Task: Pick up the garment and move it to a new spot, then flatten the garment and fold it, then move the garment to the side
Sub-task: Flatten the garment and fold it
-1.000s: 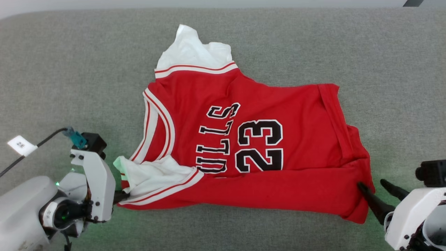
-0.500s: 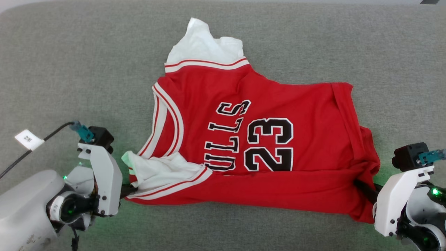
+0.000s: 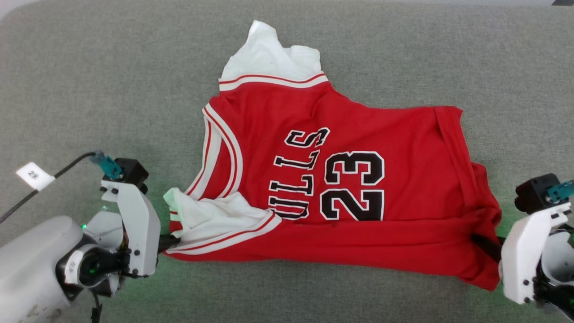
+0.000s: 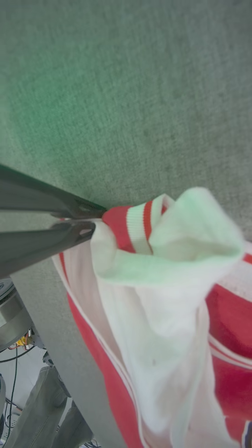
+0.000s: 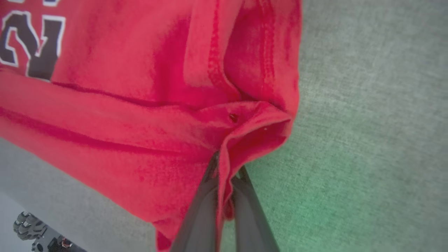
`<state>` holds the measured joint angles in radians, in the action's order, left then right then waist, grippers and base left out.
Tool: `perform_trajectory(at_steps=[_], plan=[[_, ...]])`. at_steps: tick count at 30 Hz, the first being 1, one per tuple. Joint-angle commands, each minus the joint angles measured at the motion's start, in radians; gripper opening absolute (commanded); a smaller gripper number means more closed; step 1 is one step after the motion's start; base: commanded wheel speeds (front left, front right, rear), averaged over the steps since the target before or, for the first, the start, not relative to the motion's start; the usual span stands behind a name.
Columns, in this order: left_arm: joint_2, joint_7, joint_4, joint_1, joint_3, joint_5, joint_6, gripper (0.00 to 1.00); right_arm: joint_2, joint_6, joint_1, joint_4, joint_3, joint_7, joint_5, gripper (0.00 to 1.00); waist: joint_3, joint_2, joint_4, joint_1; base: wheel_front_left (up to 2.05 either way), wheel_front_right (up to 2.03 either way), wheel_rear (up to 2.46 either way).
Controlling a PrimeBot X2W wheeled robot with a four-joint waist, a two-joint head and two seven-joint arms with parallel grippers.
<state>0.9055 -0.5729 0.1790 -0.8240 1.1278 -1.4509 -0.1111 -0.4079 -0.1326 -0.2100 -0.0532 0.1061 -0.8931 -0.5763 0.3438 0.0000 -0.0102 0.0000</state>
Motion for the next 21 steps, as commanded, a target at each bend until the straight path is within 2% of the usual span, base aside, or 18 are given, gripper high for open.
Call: perform_trajectory(at_steps=[1, 6, 12, 17, 21], plan=[[-0.009, -0.007, -0.022, 0.011, 0.007, -0.002, -0.015, 0.00, -0.025, 0.004, 0.030, -0.001, -0.001, -0.028, -0.005, 0.00, -0.003, 0.0000, 0.002, 0.0000, 0.00, 0.00, 0.00], [0.042, -0.032, -0.114, 0.034, 0.008, -0.022, -0.055, 0.00, -0.071, 0.003, 0.061, -0.067, -0.014, -0.096, -0.044, 0.00, -0.008, 0.0000, 0.003, 0.0000, 0.00, 0.00, 0.00], [0.089, -0.046, -0.219, 0.068, 0.019, -0.033, -0.104, 0.00, -0.083, 0.003, 0.121, -0.128, -0.046, -0.169, -0.067, 0.00, -0.009, 0.0000, 0.002, 0.0000, 0.00, 0.00, 0.00], [0.094, -0.032, -0.259, 0.107, 0.031, -0.039, -0.128, 0.00, -0.056, 0.003, 0.164, -0.148, -0.081, -0.210, -0.049, 0.00, -0.008, 0.0000, 0.000, 0.0000, 0.00, 0.00, 0.00], [0.076, -0.020, -0.243, 0.128, 0.045, -0.035, -0.123, 0.00, -0.029, 0.003, 0.171, -0.133, -0.080, -0.205, -0.036, 0.00, -0.010, 0.0000, -0.003, 0.0000, 0.00, 0.00, 0.00]])
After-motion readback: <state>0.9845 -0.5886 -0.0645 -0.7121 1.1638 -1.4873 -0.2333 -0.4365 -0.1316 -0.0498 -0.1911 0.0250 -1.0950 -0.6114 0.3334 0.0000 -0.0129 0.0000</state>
